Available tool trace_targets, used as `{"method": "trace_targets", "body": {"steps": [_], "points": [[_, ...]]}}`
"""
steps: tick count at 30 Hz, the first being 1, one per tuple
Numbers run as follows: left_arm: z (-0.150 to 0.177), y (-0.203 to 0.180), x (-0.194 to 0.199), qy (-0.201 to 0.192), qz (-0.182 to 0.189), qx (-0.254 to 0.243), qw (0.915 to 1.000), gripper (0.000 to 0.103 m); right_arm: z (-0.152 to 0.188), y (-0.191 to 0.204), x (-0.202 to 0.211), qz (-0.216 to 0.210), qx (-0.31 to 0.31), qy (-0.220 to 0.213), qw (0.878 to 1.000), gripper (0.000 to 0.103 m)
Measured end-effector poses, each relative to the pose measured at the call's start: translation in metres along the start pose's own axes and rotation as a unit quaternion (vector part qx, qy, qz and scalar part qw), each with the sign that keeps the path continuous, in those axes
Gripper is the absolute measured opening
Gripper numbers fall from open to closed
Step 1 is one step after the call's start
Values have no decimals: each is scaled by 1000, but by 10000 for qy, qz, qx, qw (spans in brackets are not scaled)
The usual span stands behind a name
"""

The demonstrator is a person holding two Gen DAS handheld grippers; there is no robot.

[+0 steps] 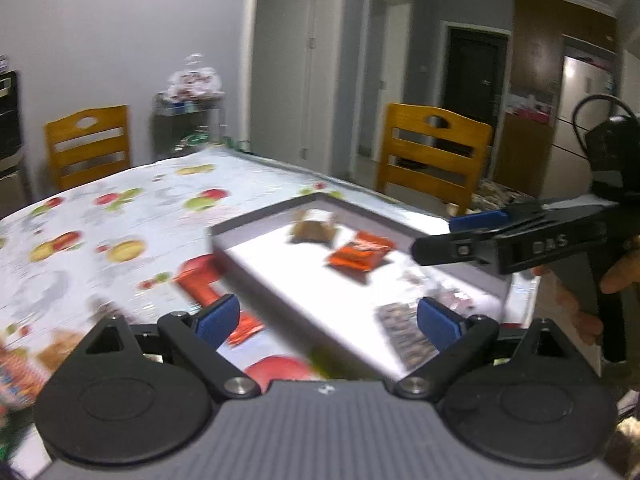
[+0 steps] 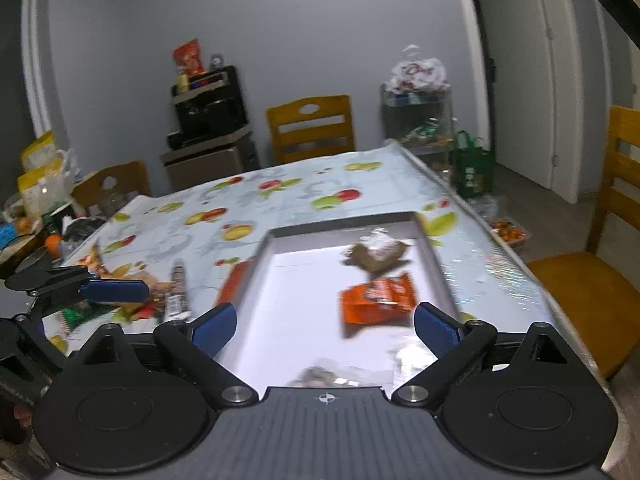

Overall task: Organize snacks
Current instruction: 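Open the right tool to drop the clear candy bag into the tray, then move both tools back over the snack pile on the tablecloth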

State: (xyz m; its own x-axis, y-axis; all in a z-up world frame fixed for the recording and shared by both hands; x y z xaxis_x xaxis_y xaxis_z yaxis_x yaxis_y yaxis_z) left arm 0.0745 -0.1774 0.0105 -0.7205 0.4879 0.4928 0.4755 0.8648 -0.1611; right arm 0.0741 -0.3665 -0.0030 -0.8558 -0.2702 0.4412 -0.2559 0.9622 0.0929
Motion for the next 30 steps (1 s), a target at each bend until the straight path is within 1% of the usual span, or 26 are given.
{"method": "trace_targets", "body": {"steps": [3, 7, 12, 19, 23, 27, 30], "points": [[5, 27, 19, -32, -293, 171, 9994, 97, -5, 22, -6, -194, 144, 62, 9997, 98], [13, 57, 38, 57, -730, 384, 9966, 97, -12, 52, -12, -354, 428, 106, 9984, 98], [25, 78, 57, 138, -1113, 286, 9933, 97, -17, 85, -19, -509, 654, 202, 9964, 99], [38, 96, 78, 113, -1150, 415, 9924, 97, -19, 123, -27, -688, 923, 339, 9928, 99], [41, 103, 88, 77, -1212, 465, 9915, 97, -21, 139, -30, -807, 1017, 349, 9909, 100], [39, 113, 100, -80, -1346, 491, 9897, 97, -26, 152, -36, -966, 960, 310, 9902, 100], [35, 123, 112, -193, -1522, 495, 9869, 97, -31, 161, -41, -1054, 912, 259, 9899, 100]]}}
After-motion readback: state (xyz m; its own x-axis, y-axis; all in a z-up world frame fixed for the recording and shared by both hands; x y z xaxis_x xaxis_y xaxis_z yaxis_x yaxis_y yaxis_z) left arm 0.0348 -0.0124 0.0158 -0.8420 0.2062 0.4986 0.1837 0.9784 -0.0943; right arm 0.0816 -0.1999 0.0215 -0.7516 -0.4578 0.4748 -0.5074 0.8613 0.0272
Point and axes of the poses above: each gripper's, at about its wrist camera, not at the fingertips, and x roughly against the way its jaws point, y to its left, z to its underside, the point moved 5 cm from there along -x, roughly the way its jaws point, and after that the axes turned 6 degrees about x, right-handed, at the moved point
